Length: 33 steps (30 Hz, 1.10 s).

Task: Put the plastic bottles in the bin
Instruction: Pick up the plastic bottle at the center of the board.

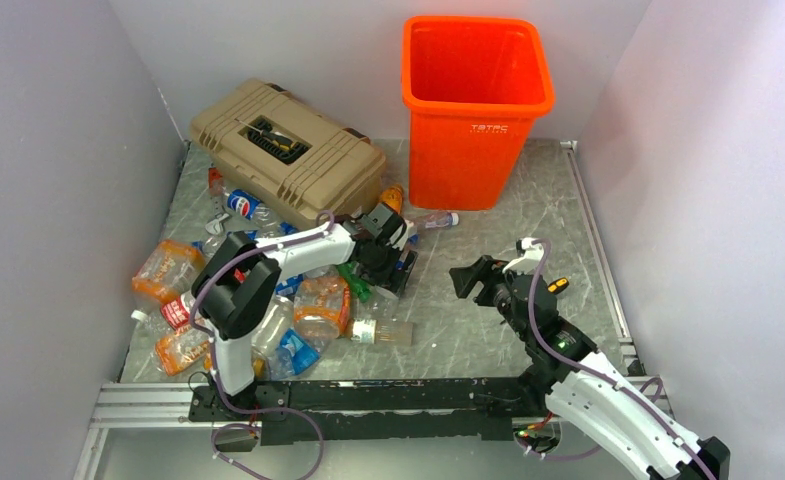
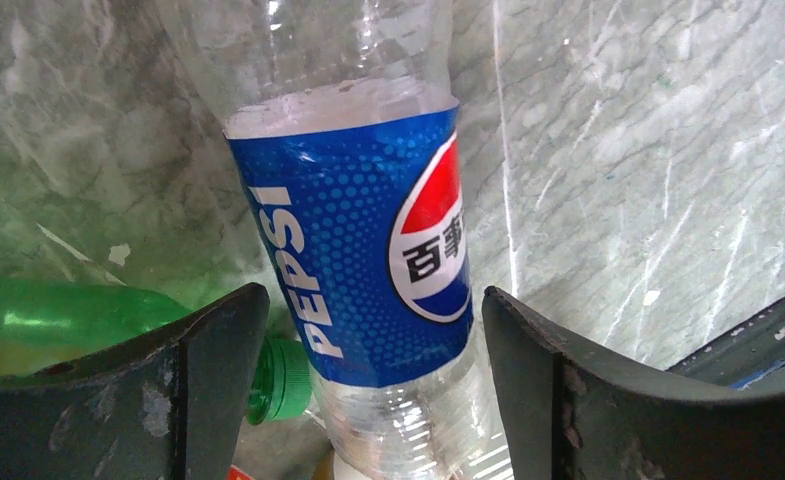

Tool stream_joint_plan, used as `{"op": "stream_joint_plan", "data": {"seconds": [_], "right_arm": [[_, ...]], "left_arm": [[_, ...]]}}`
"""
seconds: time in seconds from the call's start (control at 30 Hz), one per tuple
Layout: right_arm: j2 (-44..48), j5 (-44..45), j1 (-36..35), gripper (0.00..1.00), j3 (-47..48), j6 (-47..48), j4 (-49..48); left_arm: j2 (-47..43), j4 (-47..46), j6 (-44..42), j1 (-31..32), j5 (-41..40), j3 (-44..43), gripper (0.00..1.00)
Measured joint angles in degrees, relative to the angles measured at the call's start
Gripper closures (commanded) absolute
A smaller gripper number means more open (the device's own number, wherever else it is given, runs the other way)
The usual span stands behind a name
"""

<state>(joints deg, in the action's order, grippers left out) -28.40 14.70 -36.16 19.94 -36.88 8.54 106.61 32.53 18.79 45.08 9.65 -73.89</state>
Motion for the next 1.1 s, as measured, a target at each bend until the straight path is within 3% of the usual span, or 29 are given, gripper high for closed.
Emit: {"op": "stream_joint_plan", "data": {"seconds": [0.27,0.57,0.77,0.93,1.1], "right_arm": [[0.02,0.48,0.00,0.19,0.00,-0.28,0.04],[1.11,0.50,0.00,0.20,0.00,-0.24,0.61],[2.60,0.92,0.00,0.20,0.50,-0.17,2.40],[3.30,1.38,0.00,0.19,4.00,1.07,4.76],[2.27,0.61,0.00,0.16,12.41,3.89,5.90]], "left_arm": [[2.91,2.08,-0.07,0.94,-1.03,-1.84,0.15],[3.10,2.84,-0.52,2.16,-2.93,-1.99,0.42],[1.60,2.45,-0.81,2.32,-3.48,-1.90,0.53],[-6.36,-0.48,-1.29,2.32,-3.93,1.68,0.53],[-22.45,-7.85,-3.17,2.32,-2.82,7.74,0.51]]}}
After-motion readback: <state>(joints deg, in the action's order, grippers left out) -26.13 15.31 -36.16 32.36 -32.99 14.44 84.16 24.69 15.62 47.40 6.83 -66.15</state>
